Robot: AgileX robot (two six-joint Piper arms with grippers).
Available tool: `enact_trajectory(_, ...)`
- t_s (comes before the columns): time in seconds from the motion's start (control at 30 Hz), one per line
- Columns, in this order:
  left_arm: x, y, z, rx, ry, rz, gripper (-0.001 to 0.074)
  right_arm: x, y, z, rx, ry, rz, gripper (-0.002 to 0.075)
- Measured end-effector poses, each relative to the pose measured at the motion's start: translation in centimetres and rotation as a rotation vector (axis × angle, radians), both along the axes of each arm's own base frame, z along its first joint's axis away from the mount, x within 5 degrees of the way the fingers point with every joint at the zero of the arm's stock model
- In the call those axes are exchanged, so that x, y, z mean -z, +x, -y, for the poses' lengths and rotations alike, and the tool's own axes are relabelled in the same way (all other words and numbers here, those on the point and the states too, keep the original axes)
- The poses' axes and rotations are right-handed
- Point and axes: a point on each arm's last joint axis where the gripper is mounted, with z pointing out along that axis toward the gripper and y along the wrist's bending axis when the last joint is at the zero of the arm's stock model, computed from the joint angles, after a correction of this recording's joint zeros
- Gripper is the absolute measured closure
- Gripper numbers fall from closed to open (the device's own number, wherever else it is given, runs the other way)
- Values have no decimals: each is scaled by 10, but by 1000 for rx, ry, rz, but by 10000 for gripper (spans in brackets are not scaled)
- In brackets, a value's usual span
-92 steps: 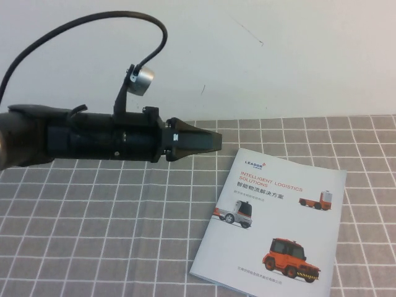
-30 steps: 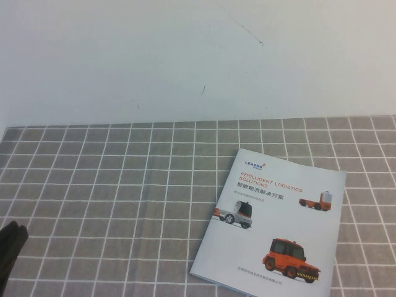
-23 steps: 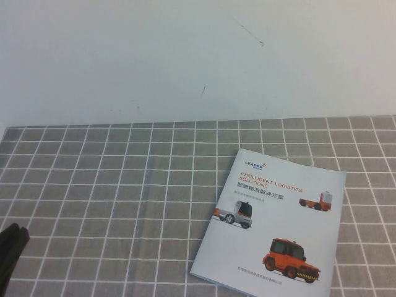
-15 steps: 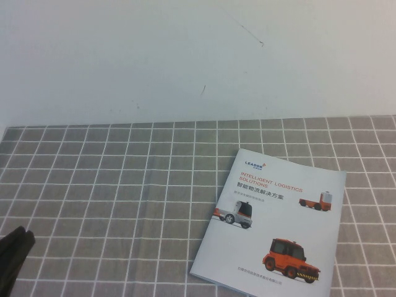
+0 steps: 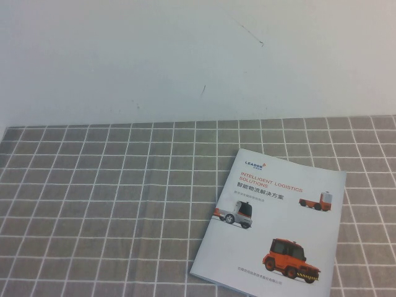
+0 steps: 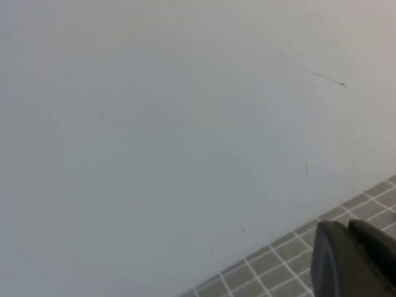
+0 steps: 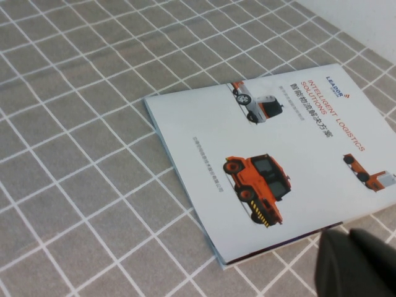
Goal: Close book
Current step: 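Close the open booklet and leave it lying on the table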
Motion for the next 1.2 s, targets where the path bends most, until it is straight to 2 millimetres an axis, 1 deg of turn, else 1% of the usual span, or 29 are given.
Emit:
enact_trajectory(0.1,12,-9,-1,-22,108,76,739,0,0,0,0,0,0,729)
enact_trajectory(0.17,25,-8,-1,-33,150,64,739,0,0,0,-1,0,-1,729)
enact_trajectory(0.27,41,-4,-3,-53,160,23,739,0,0,0,-1,0,-1,729)
enact_trajectory(0.33,47,-2,-5,-75,145,7,739,0,0,0,-1,0,-1,729)
enact_trajectory(0.47,54,0,-9,-117,123,-9,739,0,0,0,-1,0,-1,729)
enact_trajectory(0.57,57,1,-10,-144,156,-23,739,0,0,0,-1,0,-1,729)
enact_trajectory(0.7,66,1,-11,-155,83,-119,739,0,0,0,-1,0,-2,729)
enact_trajectory(0.83,80,1,-12,-159,-167,-282,739,0,0,0,-3,0,-3,729)
enact_trajectory(0.9,86,0,-11,-159,-239,-367,739,0,0,0,-4,-2,-2,729)
enact_trajectory(0.97,89,-1,-11,-171,-250,-416,739,0,0,0,-5,-3,-1,729)
enact_trajectory(1.2,91,-1,-14,-198,-244,-426,739,0,0,0,-6,-4,0,729)
